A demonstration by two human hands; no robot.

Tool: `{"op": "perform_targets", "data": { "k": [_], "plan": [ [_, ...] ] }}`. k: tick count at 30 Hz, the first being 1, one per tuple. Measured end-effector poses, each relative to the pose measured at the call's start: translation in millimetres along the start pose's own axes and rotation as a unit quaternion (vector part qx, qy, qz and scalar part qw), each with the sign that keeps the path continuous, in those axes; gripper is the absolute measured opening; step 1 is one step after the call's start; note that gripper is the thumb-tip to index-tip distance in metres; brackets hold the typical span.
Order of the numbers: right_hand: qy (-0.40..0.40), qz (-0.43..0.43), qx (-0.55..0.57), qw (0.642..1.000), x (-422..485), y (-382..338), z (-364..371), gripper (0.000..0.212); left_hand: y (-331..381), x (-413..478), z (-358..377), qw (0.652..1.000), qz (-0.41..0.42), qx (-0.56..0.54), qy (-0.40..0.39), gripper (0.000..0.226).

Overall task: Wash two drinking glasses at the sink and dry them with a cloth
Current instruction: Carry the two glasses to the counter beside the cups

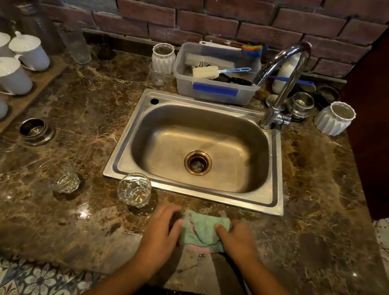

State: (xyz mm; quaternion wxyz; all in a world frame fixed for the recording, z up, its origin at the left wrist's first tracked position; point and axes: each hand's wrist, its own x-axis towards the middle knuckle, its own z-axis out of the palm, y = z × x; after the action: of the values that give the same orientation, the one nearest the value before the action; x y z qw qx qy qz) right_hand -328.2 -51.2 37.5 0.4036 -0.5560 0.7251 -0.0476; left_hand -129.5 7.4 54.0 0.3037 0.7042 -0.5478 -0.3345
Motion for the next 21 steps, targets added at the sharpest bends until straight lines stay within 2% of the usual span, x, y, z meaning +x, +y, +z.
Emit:
{"op": "perform_targets", "data": {
  "k": [3, 6, 8, 11, 15, 19, 21],
  "plan": [
    [0.001, -0.016, -0.019, 1.0, -1.0, 0.8, -3.5, 0.034, 9.6, 13.6, 23.7, 0.985, 0.104, 0.112, -0.076, 0.042],
    [0.008, -0.044, -0.085, 0.995, -4.5, 3.2, -5.8, 0.034, 1.7, 12.8, 38.6, 0.952, 0.103, 0.245, -0.153, 0.055],
    [0.026, -0.072, -0.134, 0.988, -9.2, 2.3, -4.7, 0.034, -13.8, 4.7, 38.2, 0.934, 0.098, 0.301, -0.166, 0.059],
    [0.069, -0.146, -0.138, 0.977, -4.4, 25.6, -20.6, 0.042, -11.9, -2.6, 54.8, 0.929, 0.093, 0.32, -0.16, 0.063],
    [0.111, -0.25, -0.259, 0.926, -4.7, 36.8, -3.6, 0.062, -18.1, 4.3, 45.4, 0.909, 0.109, 0.361, -0.18, 0.068],
    [0.103, -0.278, -0.266, 0.917, -3.0, 45.1, -7.1, 0.057, -12.9, 6.4, 46.4, 0.903, 0.102, 0.365, -0.2, 0.069],
    [0.098, -0.276, -0.269, 0.917, -5.7, 43.1, -8.9, 0.054, -14.2, 5.6, 44.8, 0.906, 0.103, 0.366, -0.186, 0.07]
  ]
}}
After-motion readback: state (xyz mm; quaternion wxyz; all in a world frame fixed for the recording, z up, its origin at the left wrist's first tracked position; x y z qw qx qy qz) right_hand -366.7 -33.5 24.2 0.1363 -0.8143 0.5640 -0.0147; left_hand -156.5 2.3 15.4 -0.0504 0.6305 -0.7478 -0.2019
